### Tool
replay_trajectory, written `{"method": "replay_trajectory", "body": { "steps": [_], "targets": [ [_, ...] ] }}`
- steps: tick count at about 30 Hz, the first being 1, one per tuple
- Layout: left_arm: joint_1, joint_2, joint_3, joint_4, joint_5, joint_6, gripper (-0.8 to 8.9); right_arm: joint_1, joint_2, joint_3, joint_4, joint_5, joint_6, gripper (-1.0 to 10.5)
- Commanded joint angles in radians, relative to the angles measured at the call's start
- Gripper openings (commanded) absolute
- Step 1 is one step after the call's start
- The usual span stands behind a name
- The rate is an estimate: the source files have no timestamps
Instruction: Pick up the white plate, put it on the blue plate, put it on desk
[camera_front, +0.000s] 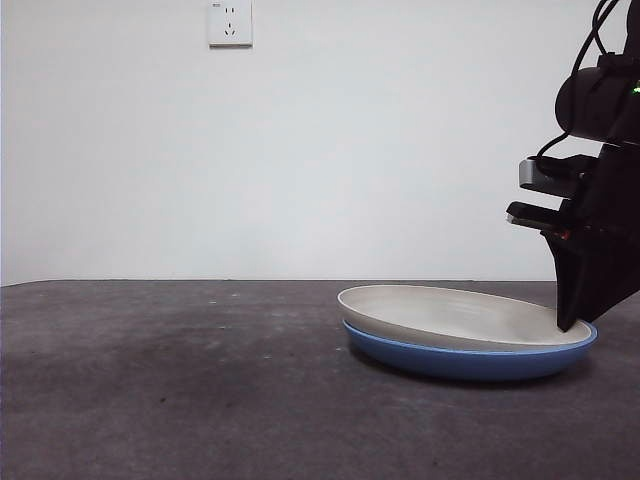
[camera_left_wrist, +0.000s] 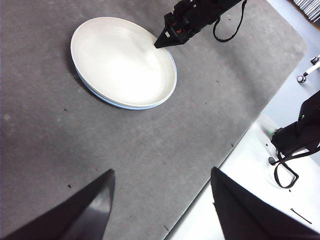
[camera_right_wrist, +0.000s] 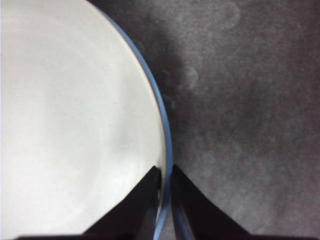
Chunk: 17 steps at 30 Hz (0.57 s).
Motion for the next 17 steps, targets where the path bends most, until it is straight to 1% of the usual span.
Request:
{"method": "replay_trajectory", "body": {
  "steps": [1, 6, 12, 17],
  "targets": [
    [-0.006, 0.009, 0.008, 0.008, 0.005, 0.016, 3.12, 0.002, -0.014, 0.014, -0.004, 0.008, -0.011, 0.1],
    [-0.006, 0.009, 0.008, 0.008, 0.005, 0.016, 3.12, 0.002, -0.094, 0.014, -0.005, -0.009, -0.003, 0.1],
    [-0.006, 0.009, 0.008, 0.008, 0.005, 0.016, 3.12, 0.003, -0.195, 0.014, -0.004, -0.079, 0.036, 0.1],
    [-0.006, 0.009, 0.008, 0.008, 0.005, 0.016, 3.12, 0.038, -0.249, 0.014, 0.002, -0.085, 0.056, 0.1]
  ]
}}
